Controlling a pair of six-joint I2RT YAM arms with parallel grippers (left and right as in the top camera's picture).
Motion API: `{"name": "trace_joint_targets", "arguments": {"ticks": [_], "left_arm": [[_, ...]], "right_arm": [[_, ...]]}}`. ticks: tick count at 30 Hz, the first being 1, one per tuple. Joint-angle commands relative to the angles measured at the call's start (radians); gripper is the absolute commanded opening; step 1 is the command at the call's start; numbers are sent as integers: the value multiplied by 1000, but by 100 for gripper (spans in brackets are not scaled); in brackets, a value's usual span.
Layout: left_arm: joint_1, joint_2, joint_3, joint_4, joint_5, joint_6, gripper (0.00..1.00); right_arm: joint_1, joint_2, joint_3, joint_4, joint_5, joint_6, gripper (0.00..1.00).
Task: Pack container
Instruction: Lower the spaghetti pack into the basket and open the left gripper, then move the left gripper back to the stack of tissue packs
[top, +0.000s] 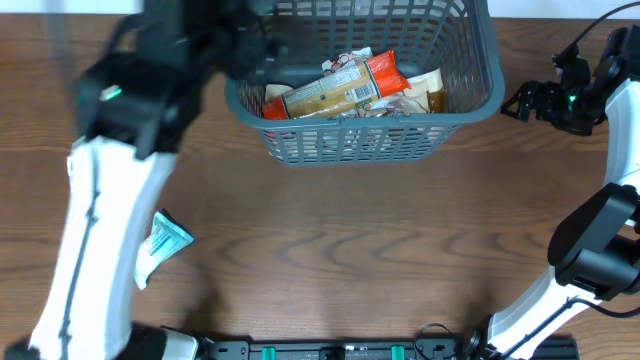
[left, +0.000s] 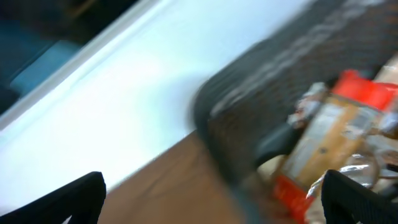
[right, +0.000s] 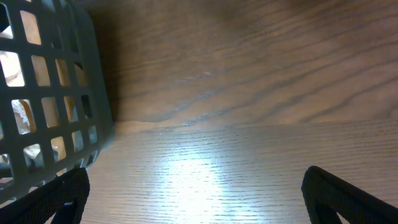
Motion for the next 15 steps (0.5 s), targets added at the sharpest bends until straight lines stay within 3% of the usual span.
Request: {"name": "trace_joint_targets", "arguments": {"ticks": [1,4,11,15], "left_arm": [[105,-79,9,-91,-187,-198,99],[223,-134,9,-211,-284,-335,99],[558,-173,6,-519,-290,-566,99],[702,-174,-55,-583,-275,-593,99]], "right_arm": [[11,-5,-3,-1,-24,-15,96],[11,-5,-3,0,-32,-15,97],[11,-5,-3,27,-17,-15,99],[11,-5,-3,50,-18,-15,99]]}}
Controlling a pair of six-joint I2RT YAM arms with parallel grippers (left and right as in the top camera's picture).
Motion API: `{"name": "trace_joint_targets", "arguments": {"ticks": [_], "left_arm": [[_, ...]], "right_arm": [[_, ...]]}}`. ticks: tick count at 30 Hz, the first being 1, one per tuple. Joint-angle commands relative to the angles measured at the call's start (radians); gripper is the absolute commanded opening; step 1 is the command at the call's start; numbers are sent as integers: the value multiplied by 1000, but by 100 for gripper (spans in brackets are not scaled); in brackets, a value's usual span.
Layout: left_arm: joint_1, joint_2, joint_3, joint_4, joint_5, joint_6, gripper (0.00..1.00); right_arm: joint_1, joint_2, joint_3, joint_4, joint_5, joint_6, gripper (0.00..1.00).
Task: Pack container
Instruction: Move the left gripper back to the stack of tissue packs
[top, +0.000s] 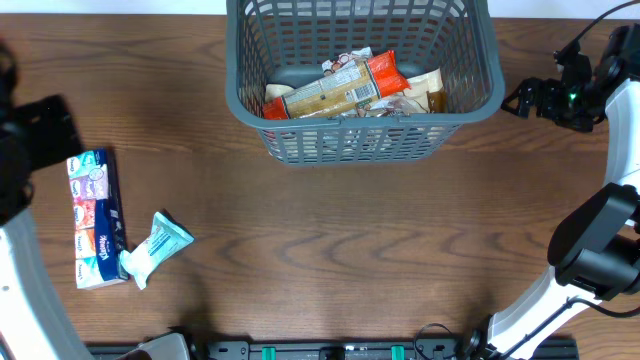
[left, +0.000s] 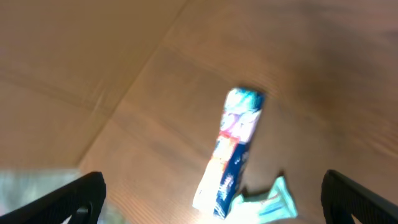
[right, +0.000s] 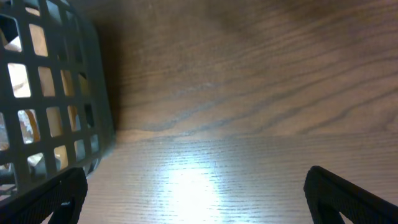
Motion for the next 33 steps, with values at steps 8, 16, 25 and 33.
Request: {"name": "trace_joint_targets", "arguments": {"ticks": [8,16,25,33], "left_arm": [[189,5,-432,112,168,26,99],[200,80,-730,300,172,77,99],[200,242,-765,378,116,75,99],[200,313,-765,417,21,34,99]], "right_arm": [[11,-5,-3,54,-8,-15,99],[11,-5,-3,58,-8,-14,99],[11,-5,-3,56,-8,-14,99],[11,-5,-3,56,-7,-15,99]]}}
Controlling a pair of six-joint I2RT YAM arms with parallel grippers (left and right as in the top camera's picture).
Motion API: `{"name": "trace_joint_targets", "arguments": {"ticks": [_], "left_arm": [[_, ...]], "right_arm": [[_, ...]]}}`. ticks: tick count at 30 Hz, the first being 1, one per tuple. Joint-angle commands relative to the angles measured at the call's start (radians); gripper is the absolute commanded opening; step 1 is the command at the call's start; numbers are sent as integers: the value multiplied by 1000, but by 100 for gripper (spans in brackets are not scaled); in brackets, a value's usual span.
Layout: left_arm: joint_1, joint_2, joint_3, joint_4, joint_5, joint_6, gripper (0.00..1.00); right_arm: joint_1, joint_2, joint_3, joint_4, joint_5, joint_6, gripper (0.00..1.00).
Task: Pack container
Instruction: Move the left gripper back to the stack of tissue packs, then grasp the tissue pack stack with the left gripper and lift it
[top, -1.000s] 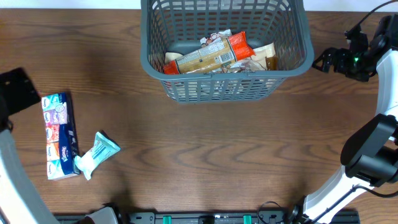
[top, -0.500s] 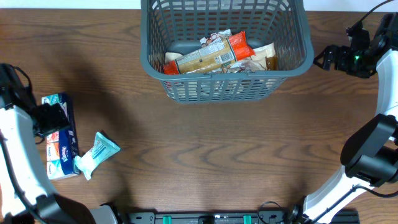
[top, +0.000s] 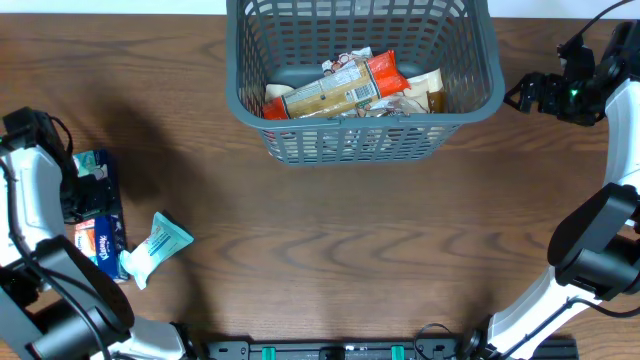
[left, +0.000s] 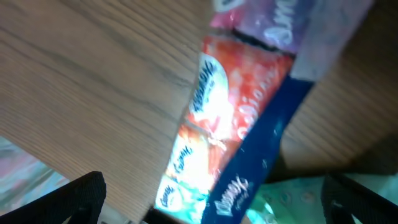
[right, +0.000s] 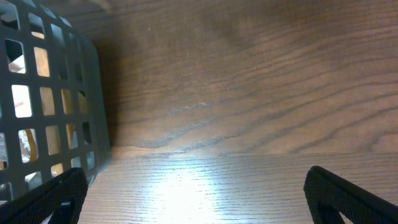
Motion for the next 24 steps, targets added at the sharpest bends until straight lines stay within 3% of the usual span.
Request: {"name": "trace_joint_targets", "arguments": {"ticks": [1,10,17,24], "left_arm": [[5,13,-2,29,-48,-35,99],[4,13,-2,79,10,-122,98],[4,13,-2,73,345,174,99],[5,13,-2,79,327,272,99]], "right_arm": [[11,-5,-3,-1,-7,-14,99],[11,-5,-3,2,-7,-14,99],[11,-5,-3,2,-7,-14,99],[11,-5,-3,-8,0,-14,99]]}}
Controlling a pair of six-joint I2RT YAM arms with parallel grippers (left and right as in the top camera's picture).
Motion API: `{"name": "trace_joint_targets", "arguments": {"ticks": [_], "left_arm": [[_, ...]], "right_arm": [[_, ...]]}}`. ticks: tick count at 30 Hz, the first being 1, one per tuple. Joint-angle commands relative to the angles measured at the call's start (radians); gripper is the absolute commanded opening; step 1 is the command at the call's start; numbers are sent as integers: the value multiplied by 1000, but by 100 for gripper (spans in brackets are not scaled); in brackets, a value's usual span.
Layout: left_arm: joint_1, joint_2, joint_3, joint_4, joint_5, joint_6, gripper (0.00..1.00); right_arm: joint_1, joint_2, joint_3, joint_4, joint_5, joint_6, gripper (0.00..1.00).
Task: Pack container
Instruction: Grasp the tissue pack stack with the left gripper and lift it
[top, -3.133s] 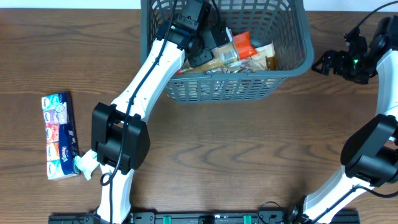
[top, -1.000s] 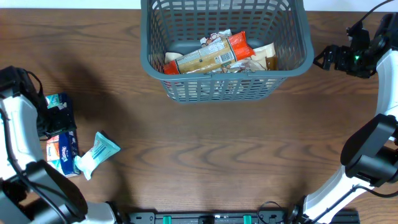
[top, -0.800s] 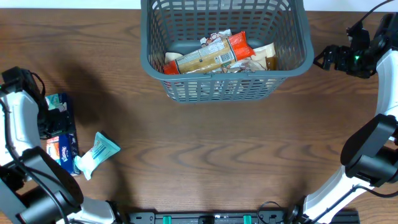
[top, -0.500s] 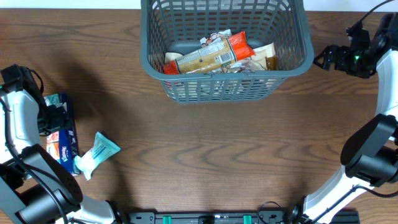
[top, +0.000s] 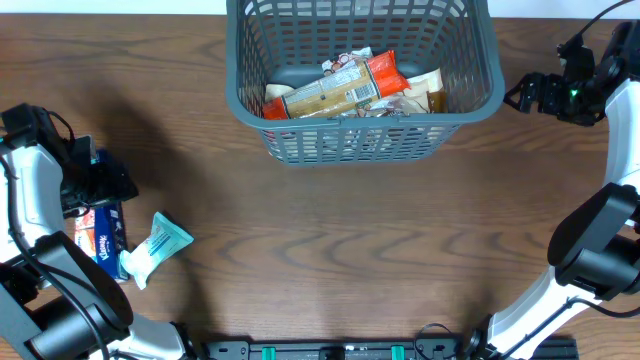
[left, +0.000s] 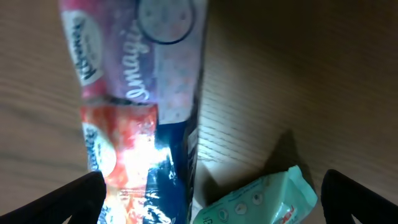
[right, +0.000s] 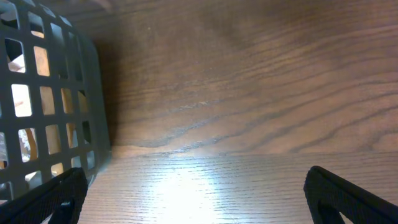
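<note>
A grey slatted basket (top: 468, 100) at the table's back holds a tan-and-orange snack bag (top: 335, 88) and other wrappers. A long multicolour tissue pack (top: 96, 238) lies flat at the far left, and the left wrist view shows the tissue pack (left: 140, 93) up close. A mint-green wipes packet (top: 158, 245) lies beside its near end. My left gripper (top: 104, 180) hangs low over the pack's upper half, jaws open (left: 211, 205), touching nothing that I can see. My right gripper (top: 518, 97) stands open just right of the basket, empty (right: 199, 199).
The basket's wall (right: 43, 106) fills the left of the right wrist view, close to that gripper. Bare wood table (top: 330, 250) spreads between the basket and the front edge. The table's left edge runs close to the tissue pack.
My left gripper has shifted a little right over the tissue pack and turned, so the green packet now shows in its view. The pack lies as before. The right arm is unchanged.
My left arm was at the basket's left side, open and empty. Then it was at the far left, high above the tissue pack and green packet. Later it stood low over the pack, where it remains, open. My right gripper stayed beside the basket throughout.
</note>
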Motion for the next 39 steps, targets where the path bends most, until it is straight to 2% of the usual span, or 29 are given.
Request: {"name": "trace_joint_targets", "arguments": {"ticks": [1,8,21,37,39], "left_arm": [[5,5,-2,1,11,84,99],[6,5,-2,9,-76,84,99],[90,10,-39,62,-68,84,98],[89,113,-184,205,-37,57,99],[89,119,-184,207,-37,57,88]], "right_arm": [[11,-5,-3,-3,4,-14,99],[11,-5,-3,-2,7,-14,99],[11,-5,-3,-2,33,-14,99],[11,-5,-3,0,32,-14,97],[11,-5,-3,0,32,-14,97]]}}
